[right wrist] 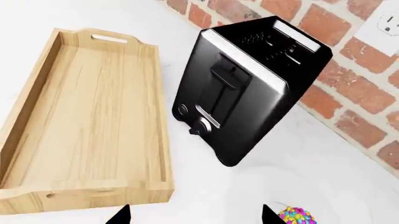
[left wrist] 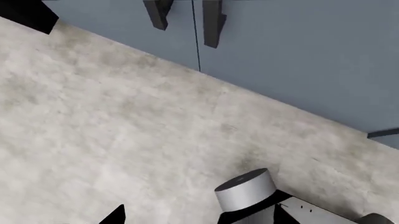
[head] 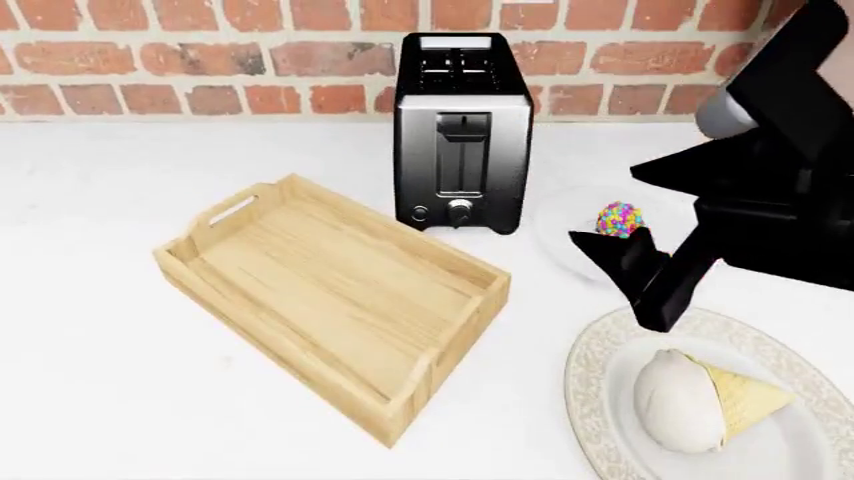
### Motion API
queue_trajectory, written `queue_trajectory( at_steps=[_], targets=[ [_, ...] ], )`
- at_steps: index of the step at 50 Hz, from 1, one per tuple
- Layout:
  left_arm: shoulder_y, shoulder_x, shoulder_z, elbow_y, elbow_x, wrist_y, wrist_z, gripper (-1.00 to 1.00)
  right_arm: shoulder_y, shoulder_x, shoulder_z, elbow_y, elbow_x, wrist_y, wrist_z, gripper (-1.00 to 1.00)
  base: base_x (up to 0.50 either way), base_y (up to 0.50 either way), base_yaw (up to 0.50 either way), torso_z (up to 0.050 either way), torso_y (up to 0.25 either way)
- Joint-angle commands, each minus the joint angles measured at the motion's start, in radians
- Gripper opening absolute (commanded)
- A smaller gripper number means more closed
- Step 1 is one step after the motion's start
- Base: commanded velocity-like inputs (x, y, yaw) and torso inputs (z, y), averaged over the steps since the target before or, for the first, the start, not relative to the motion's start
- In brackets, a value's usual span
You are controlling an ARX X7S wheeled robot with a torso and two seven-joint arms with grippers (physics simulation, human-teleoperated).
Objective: Move the dessert items from the plate to the tray.
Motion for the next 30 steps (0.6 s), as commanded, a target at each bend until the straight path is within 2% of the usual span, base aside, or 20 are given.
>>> queue_trajectory(
  at_steps=[1, 3, 9, 11, 15, 17, 19, 24, 25, 27, 30],
  targets=[
    [-0.002, -0.004, 0.020, -0.001, -0.003, -0.027, 0.036, 1.00, 0.082, 0.327, -0.089, -0.030, 0.261, 0.023, 0.000, 1.00, 0.00, 0.00, 0.00, 0.000, 0.000],
    [-0.002, -0.004, 0.022, -0.001, -0.003, -0.030, 0.039, 1.00, 0.098, 0.387, -0.121, -0.021, 0.340, 0.018, 0.025, 1.00, 0.00, 0.00, 0.00, 0.000, 0.000],
    [-0.002, -0.005, 0.024, -0.001, -0.003, -0.034, 0.053, 1.00, 0.173, 0.462, -0.118, 0.054, 0.483, 0.007, 0.176, 1.00, 0.00, 0.00, 0.00, 0.000, 0.000],
    [-0.002, -0.006, 0.027, -0.001, -0.002, -0.036, 0.054, 1.00, 0.177, 0.485, -0.126, 0.023, 0.478, 0.002, 0.164, 1.00, 0.25, 0.00, 0.00, 0.000, 0.000],
    [-0.003, -0.006, 0.026, -0.001, -0.004, -0.040, 0.056, 1.00, 0.189, 0.491, -0.131, 0.030, 0.507, -0.015, 0.174, 1.00, 0.50, 0.00, 0.00, 0.000, 0.000],
    [-0.003, -0.005, 0.024, -0.001, -0.006, -0.039, 0.059, 1.00, 0.225, 0.481, -0.160, 0.057, 0.563, 0.014, 0.213, 1.00, 0.00, 0.00, 0.00, 0.000, 0.000],
    [-0.003, -0.006, 0.024, -0.001, -0.005, -0.042, 0.059, 1.00, 0.310, 0.498, -0.246, 0.083, 0.679, 0.025, 0.255, 1.00, 0.00, 0.00, 0.00, 0.000, 0.000],
    [-0.004, -0.008, 0.036, -0.001, 0.002, -0.056, 0.057, 1.00, 0.659, 0.688, -0.709, -0.068, 0.821, 0.027, 0.180, 1.00, 0.00, 0.00, 0.00, 0.000, 0.000],
    [-0.004, -0.009, 0.042, -0.001, 0.005, -0.060, 0.056, 1.00, 0.642, 0.721, -0.730, -0.103, 0.823, 0.027, 0.181, 1.00, 0.00, 0.00, 0.00, 0.000, 0.000],
    [-0.005, -0.011, 0.054, -0.001, 0.008, -0.067, 0.057, 1.00, 0.612, 0.722, -0.760, -0.127, 0.859, 0.027, 0.251, 1.00, 0.00, 0.00, 0.00, 0.000, 0.000],
    [-0.004, -0.012, 0.068, -0.001, 0.007, -0.064, 0.060, 1.00, 0.597, 0.722, -0.774, -0.151, 0.811, 0.027, 0.220, 1.00, 0.00, 0.00, 0.00, 0.000, 0.000]
  ],
)
